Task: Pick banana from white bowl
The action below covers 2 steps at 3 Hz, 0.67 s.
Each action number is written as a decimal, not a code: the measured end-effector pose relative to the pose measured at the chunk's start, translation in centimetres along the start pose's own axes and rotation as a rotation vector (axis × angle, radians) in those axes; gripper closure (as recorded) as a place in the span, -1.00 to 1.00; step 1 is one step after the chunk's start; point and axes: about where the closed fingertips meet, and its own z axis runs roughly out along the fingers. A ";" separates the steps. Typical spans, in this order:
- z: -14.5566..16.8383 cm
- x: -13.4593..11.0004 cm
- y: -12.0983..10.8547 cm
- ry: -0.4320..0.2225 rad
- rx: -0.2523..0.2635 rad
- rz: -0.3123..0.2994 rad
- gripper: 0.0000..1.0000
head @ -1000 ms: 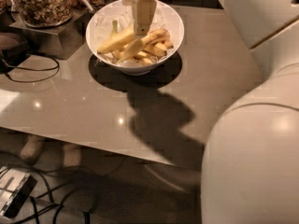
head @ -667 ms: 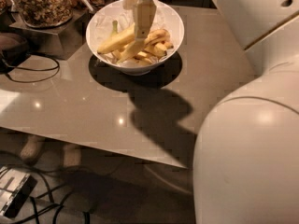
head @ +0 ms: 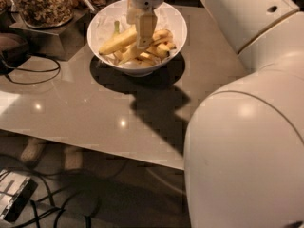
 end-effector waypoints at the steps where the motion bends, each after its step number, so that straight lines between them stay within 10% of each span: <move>1: 1.2 0.4 0.1 0.002 -0.021 -0.001 -0.18; 2: 1.9 0.9 0.3 0.009 -0.037 -0.004 -0.16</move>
Offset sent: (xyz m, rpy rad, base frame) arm -0.0185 -0.0264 -0.0309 -0.0952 0.1297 0.0173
